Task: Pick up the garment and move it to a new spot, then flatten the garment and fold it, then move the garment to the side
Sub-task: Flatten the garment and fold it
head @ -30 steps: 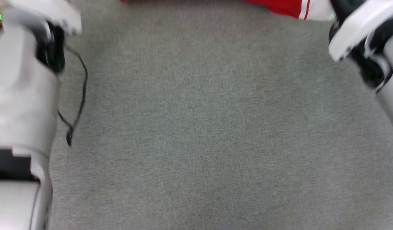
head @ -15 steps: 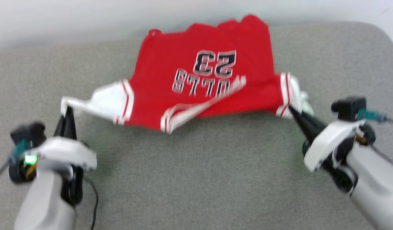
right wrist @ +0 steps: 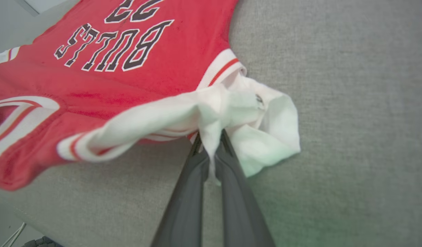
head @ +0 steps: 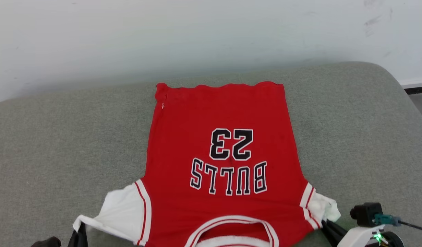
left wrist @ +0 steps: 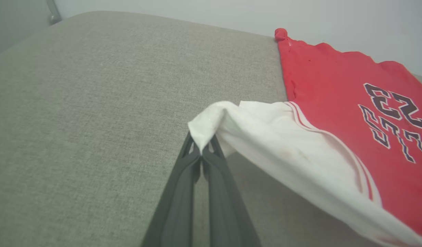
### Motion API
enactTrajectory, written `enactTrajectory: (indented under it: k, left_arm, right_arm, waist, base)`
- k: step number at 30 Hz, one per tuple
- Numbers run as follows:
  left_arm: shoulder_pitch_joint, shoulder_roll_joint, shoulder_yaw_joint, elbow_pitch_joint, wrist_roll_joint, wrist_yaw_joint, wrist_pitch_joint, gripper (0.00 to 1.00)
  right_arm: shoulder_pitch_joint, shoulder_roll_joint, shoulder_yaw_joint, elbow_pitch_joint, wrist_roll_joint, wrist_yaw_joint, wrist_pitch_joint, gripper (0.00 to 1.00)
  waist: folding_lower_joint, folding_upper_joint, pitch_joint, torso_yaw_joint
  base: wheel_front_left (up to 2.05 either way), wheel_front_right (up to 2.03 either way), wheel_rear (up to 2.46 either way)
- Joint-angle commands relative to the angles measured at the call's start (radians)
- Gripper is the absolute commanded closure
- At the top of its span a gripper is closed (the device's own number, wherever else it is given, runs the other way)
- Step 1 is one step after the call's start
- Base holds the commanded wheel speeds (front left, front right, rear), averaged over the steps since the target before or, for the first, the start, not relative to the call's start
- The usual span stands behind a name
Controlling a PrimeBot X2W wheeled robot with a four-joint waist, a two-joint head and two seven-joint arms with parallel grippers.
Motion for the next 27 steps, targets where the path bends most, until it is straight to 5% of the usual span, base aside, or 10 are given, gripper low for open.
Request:
enactTrajectory:
  k: [1,4,6,7,16,27]
  left_arm:
    - [0.04,0.002,0.003,-0.029,0.003,0.02,0.012,1.0]
    - [0.094,-0.004,-0.011,-0.075,0.008,0.035,0.03,1.0]
    - [0.11,-0.015,-0.029,-0.104,0.013,0.035,0.035,1.0]
    - [0.107,-0.021,-0.039,-0.117,0.018,0.037,0.034,1.0]
    - [0.044,-0.048,-0.064,-0.167,0.029,0.033,0.001,1.0]
    - [-0.065,-0.052,-0.081,-0.241,0.06,0.039,-0.024,1.0]
  right_arm:
    - [0.045,-0.001,-0.019,0.01,-0.025,-0.002,0.017,1.0]
    - [0.097,0.018,-0.041,0.016,-0.076,-0.002,0.074,1.0]
    - [0.125,0.032,-0.066,0.006,-0.1,-0.002,0.099,0.55]
    - [0.134,0.038,-0.082,-0.001,-0.108,-0.002,0.109,0.0]
    - [0.091,0.081,-0.334,-0.122,-0.164,-0.001,0.101,0.0]
    - [-0.221,0.097,-0.499,-0.054,-0.163,-0.001,0.306,0.0]
  waist:
    - [0.0004,-0.0001,-0.008,0.002]
    - [0.0004,-0.0001,-0.015,0.003]
    - [0.0004,-0.0001,-0.018,0.005]
    - [0.0004,-0.0001,-0.017,0.007]
    - [0.0004,-0.0001,-0.009,0.001]
    - [0.0004,-0.0001,0.112,0.057]
  base:
    - [0.0,0.0,0.0]
    - [0.0,0.0,0.0]
    - [0.0,0.0,0.0]
    - [0.0,0.0,0.0]
    - [0.0,0.0,0.0]
    - [0.0,0.0,0.0]
